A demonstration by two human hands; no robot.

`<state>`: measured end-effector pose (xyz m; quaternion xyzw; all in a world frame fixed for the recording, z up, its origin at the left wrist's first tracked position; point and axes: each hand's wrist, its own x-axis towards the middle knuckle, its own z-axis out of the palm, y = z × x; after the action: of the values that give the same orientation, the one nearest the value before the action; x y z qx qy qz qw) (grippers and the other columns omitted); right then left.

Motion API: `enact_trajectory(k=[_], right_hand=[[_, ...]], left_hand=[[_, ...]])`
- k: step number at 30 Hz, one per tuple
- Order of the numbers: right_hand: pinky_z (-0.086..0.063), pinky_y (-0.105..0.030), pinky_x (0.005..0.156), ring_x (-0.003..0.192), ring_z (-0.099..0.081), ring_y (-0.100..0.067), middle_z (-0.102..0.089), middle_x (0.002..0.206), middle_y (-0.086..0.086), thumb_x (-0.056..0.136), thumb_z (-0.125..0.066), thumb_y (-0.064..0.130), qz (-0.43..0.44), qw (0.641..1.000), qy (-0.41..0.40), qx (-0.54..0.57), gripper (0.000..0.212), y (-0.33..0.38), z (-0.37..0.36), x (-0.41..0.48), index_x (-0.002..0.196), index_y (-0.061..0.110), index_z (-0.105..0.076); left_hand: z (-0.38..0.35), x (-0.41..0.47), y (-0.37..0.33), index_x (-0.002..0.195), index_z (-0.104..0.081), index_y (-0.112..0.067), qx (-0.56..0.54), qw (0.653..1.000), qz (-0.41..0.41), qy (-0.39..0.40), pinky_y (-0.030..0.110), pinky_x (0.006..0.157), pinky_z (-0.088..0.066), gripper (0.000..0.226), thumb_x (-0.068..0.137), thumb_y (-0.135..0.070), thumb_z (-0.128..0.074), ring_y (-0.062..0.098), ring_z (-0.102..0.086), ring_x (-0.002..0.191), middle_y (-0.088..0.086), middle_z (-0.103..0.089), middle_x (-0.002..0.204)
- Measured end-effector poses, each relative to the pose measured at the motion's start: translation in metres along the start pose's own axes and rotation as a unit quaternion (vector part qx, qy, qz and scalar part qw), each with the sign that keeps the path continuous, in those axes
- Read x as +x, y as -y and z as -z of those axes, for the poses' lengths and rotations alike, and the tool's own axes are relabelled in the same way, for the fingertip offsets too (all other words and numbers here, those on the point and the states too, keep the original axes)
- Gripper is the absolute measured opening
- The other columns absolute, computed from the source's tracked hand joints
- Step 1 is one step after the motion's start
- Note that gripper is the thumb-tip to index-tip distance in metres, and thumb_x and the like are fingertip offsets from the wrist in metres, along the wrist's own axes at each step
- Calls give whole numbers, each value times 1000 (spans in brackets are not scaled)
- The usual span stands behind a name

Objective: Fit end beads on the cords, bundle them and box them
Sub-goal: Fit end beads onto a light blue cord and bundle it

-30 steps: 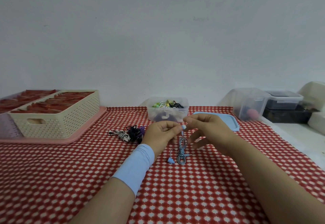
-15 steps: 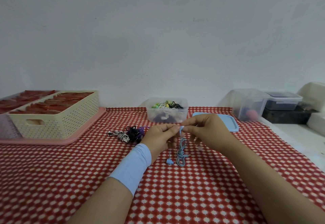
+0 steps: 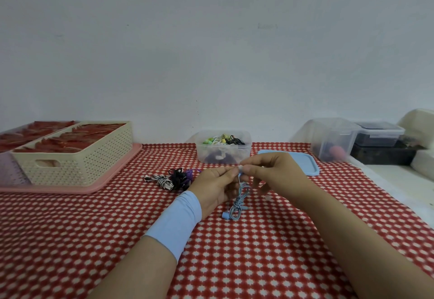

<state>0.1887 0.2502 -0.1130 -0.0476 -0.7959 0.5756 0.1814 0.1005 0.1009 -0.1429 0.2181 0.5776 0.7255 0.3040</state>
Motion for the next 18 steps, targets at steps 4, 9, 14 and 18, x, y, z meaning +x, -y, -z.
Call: enact_trajectory(k=[4, 9, 14, 18], right_hand=[[-54, -28, 50, 60, -59, -18, -74, 74, -11, 91, -74, 16, -3, 1000, -8, -21, 7, -3, 1, 2, 89, 14, -80], [-53, -26, 50, 61, -61, -18, -72, 73, -4, 99, -64, 18, -22, 1000, 4, 7, 15, -1, -1, 1, 94, 12, -77], [-55, -28, 52, 60, -61, -15, -74, 74, -2, 94, -70, 23, -24, 1000, 10, 10, 13, 1, 2, -1, 94, 16, -80], [-54, -27, 51, 60, -61, -16, -72, 72, -9, 93, -72, 18, -18, 1000, 19, -14, 10, 0, 4, -1, 93, 13, -80]], left_hand=[[0, 0, 0, 104, -70, -7, 22, 1000, -5, 10, 28, 76, -53, 22, 100, -19, -52, 17, -59, 83, 2, -74, 85], [1, 1, 0, 104, -70, -7, 17, 1000, 1, 15, 28, 75, -53, 21, 99, -21, -55, 13, -60, 76, 0, -72, 81], [1, 1, 0, 102, -71, -8, 2, 1000, -11, -1, 19, 58, -50, 14, 93, -14, -62, 7, -55, 63, 0, -67, 75], [2, 0, 1, 96, -75, -14, 60, 997, -39, -27, 27, 69, -54, 10, 88, -16, -70, 13, -61, 68, 1, -69, 75]])
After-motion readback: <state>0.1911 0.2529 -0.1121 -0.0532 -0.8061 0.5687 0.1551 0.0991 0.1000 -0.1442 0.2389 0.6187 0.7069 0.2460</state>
